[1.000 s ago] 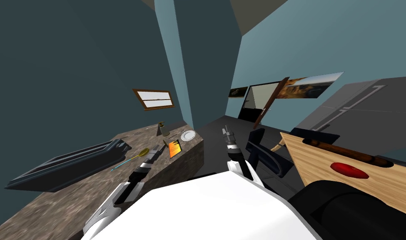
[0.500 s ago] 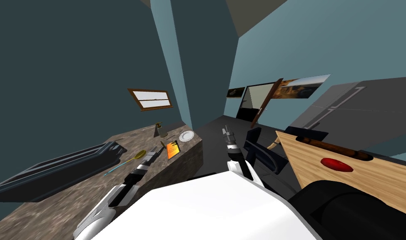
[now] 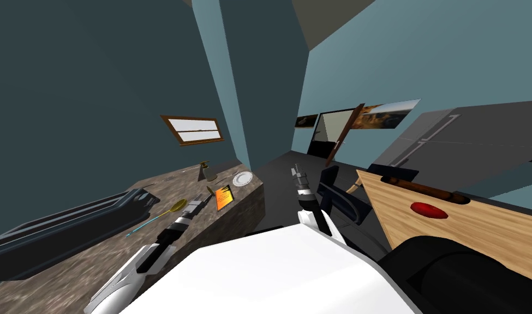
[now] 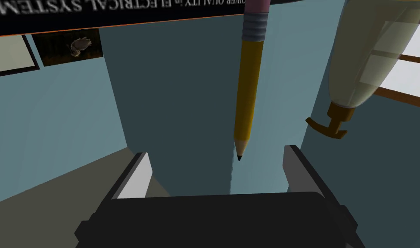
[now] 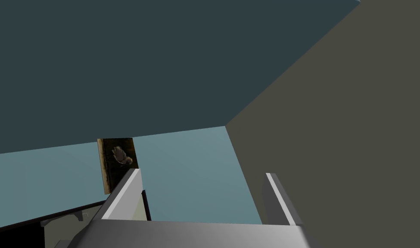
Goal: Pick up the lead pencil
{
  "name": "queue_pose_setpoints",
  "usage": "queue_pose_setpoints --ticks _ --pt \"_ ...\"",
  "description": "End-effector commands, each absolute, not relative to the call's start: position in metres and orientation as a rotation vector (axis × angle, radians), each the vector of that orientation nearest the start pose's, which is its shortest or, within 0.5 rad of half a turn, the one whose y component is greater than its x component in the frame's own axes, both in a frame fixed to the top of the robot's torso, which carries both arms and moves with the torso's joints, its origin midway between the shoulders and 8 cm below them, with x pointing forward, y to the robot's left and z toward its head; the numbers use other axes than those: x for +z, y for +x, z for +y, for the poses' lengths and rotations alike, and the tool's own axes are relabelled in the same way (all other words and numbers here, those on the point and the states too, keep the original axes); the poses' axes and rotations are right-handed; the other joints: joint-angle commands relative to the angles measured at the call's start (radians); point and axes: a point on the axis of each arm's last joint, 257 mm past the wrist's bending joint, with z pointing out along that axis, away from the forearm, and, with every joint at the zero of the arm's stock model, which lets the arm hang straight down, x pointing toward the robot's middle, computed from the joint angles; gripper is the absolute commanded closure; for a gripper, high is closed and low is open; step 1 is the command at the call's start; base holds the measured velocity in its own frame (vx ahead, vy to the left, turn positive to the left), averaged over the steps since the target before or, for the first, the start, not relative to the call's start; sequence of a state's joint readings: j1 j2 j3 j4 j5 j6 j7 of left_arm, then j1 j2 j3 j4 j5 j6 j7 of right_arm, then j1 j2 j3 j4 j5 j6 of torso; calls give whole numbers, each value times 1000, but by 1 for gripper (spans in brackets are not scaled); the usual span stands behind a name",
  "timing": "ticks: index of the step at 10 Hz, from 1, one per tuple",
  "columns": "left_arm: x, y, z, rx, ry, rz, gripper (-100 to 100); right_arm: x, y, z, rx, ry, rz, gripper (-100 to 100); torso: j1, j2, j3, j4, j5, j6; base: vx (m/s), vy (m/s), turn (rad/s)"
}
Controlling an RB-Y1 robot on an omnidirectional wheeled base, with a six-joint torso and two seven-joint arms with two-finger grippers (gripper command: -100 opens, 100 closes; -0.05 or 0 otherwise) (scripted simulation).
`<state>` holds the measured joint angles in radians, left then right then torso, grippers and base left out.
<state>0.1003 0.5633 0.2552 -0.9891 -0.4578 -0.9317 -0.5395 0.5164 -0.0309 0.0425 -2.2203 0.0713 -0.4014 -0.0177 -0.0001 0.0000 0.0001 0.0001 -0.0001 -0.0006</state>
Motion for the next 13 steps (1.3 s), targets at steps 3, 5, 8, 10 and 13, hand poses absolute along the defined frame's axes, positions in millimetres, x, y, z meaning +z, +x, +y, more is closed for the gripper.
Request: queue_pose_setpoints --ticks 3,5,8,10,13 --pt "-275 424 487 -173 126 1551 -100 -30 371 -262 1265 743 797 0 1 0 0 0 0 0 -3 0 -69" --pt "-279 422 498 -144 139 1572 -100 -30 371 -262 1265 743 797 0 -2 -1 0 0 0 0 14 -22 -39" --pt "-280 421 500 -140 141 1575 0 -30 371 -262 1265 743 797 0 0 0 0 0 0 0 0 0 -9" --pt "-280 422 500 -140 140 1575 100 -30 371 -262 1265 743 797 0 0 0 0 0 0 0 0 0 0" --pt "-280 422 500 -140 140 1575 100 -30 371 -262 1265 743 797 0 0 0 0 0 0 0 0 0 0"
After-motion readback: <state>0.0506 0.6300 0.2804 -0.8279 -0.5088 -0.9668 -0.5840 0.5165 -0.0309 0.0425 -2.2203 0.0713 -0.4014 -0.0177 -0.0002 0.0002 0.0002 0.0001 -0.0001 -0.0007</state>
